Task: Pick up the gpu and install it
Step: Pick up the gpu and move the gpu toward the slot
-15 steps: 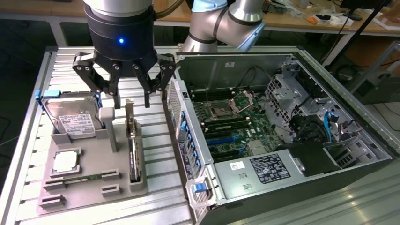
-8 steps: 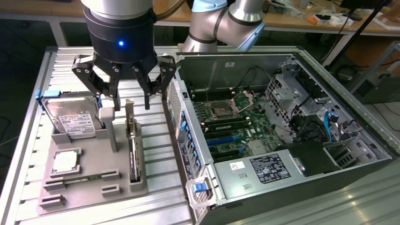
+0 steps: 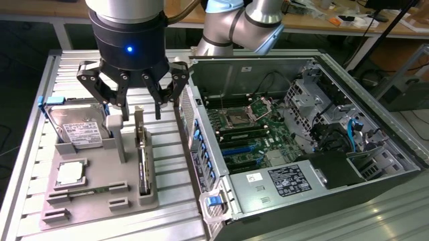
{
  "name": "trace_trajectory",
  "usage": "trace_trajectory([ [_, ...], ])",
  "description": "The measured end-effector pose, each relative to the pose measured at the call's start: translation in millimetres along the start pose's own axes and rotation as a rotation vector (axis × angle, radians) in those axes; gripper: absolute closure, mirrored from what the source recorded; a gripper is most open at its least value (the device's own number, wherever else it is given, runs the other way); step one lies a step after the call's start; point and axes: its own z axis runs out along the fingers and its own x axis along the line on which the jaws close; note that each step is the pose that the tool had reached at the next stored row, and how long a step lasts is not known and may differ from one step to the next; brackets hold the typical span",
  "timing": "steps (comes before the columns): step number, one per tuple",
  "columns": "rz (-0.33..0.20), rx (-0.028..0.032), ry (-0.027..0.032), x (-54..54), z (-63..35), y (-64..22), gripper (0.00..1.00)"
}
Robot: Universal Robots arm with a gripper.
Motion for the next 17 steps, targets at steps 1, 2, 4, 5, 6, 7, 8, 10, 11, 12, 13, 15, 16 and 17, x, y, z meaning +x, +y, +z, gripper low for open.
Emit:
trace_trajectory([
  [1,0.000,0.0001,0.0000,0.0,0.0,-0.5,0.46],
  [2,0.000,0.0001,0.0001,0.0,0.0,-1.0,0.46],
  [4,0.000,0.0000,0.0000,0.0,0.2,-1.8,0.46],
  [5,0.000,0.0000,0.0000,0.0,0.2,-2.3,0.46],
  [6,0.000,0.0000,0.0000,0.0,0.3,-2.7,0.46],
  [7,0.000,0.0000,0.0000,0.1,0.4,-3.2,0.46],
  [8,0.000,0.0000,0.0001,0.1,0.5,-3.6,0.46],
  [10,0.000,0.0000,0.0000,0.1,0.7,-4.6,0.46],
  [11,0.000,0.0001,0.0001,0.1,0.7,-5.1,0.46],
  [12,0.000,0.0000,0.0000,0.2,0.9,-5.6,0.46],
  [13,0.000,0.0000,0.0000,0.2,0.9,-6.0,0.46],
  [15,0.000,0.0001,0.0001,0.2,1.0,-6.8,0.46],
  [16,0.000,0.0001,0.0001,0.2,1.1,-7.3,0.46],
  [17,0.000,0.0001,0.0001,0.3,1.2,-7.7,0.46],
])
